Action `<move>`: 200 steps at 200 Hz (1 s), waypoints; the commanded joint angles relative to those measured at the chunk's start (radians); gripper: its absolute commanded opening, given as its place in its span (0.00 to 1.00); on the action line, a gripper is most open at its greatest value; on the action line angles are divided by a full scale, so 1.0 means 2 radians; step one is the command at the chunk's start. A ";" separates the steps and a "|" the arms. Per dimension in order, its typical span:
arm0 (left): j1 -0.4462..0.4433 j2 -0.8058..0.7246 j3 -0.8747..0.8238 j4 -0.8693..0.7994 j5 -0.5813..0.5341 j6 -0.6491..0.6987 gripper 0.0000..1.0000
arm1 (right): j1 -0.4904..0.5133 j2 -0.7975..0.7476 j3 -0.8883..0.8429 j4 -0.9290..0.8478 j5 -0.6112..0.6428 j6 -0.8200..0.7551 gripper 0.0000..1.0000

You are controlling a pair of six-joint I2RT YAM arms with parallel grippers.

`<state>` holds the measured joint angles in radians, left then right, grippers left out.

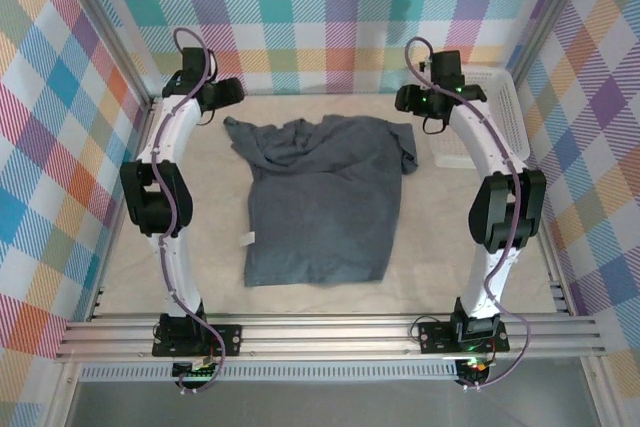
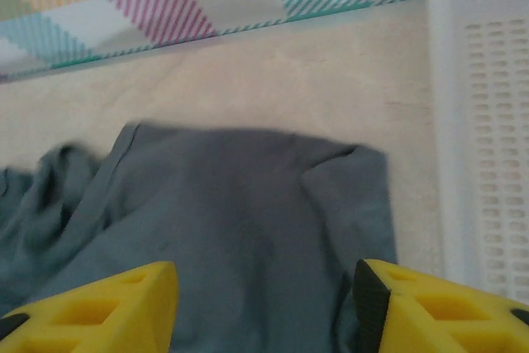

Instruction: Fold the inside-out t-shirt

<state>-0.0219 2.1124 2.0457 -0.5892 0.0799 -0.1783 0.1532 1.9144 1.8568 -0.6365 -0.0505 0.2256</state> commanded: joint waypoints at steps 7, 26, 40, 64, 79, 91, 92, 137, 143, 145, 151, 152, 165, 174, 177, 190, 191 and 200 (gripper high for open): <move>-0.006 -0.161 -0.052 0.056 0.113 -0.037 0.82 | -0.001 -0.107 -0.014 -0.071 -0.089 0.000 0.60; -0.039 -0.264 -0.174 0.118 0.131 -0.024 0.83 | 0.006 -0.185 -0.129 -0.056 -0.124 0.056 0.61; -0.075 -0.337 -0.262 0.173 0.142 0.002 0.85 | 0.028 -0.256 -0.243 -0.024 -0.112 0.112 0.60; -0.141 -0.434 -0.369 0.184 0.165 0.104 0.88 | 0.104 -0.365 -0.399 -0.007 -0.044 0.169 0.60; -0.189 -0.473 -0.403 0.120 0.170 0.205 0.90 | 0.171 -0.404 -0.465 -0.027 0.008 0.178 0.60; -0.225 -0.494 -0.428 0.061 0.174 0.295 0.98 | 0.212 -0.407 -0.498 -0.068 0.025 0.196 0.60; -0.228 -0.496 -0.430 0.055 0.174 0.302 0.99 | 0.215 -0.407 -0.500 -0.071 0.026 0.198 0.60; -0.296 -0.534 -0.497 -0.051 0.113 0.458 1.00 | 0.405 -0.353 -0.532 -0.148 0.098 0.230 0.63; -0.297 -0.536 -0.502 -0.054 0.113 0.465 1.00 | 0.419 -0.343 -0.530 -0.146 0.111 0.219 0.64; -0.297 -0.537 -0.503 -0.054 0.113 0.467 1.00 | 0.422 -0.340 -0.529 -0.144 0.115 0.215 0.64; -0.297 -0.539 -0.508 -0.053 0.112 0.472 1.00 | 0.429 -0.329 -0.529 -0.137 0.125 0.202 0.66; -0.297 -0.539 -0.508 -0.053 0.112 0.473 1.00 | 0.430 -0.327 -0.529 -0.136 0.127 0.200 0.66; -0.297 -0.542 -0.517 -0.046 0.108 0.480 1.00 | 0.435 -0.305 -0.531 -0.104 0.124 0.157 0.71; -0.297 -0.542 -0.520 -0.041 0.103 0.483 1.00 | 0.438 -0.287 -0.529 -0.091 0.126 0.130 0.74; -0.297 -0.542 -0.521 -0.040 0.101 0.483 1.00 | 0.439 -0.276 -0.526 -0.091 0.133 0.121 0.75; -0.297 -0.543 -0.530 -0.029 0.096 0.486 1.00 | 0.443 -0.242 -0.513 -0.091 0.171 0.112 0.78; -0.297 -0.544 -0.531 -0.028 0.096 0.486 1.00 | 0.443 -0.239 -0.511 -0.092 0.173 0.112 0.78; -0.297 -0.547 -0.540 -0.019 0.093 0.488 1.00 | 0.446 -0.216 -0.493 -0.097 0.191 0.103 0.77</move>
<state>-0.6083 1.0447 1.0107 -0.6529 0.2924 0.7292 1.0298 1.3880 0.7967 -0.8337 0.1909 0.5278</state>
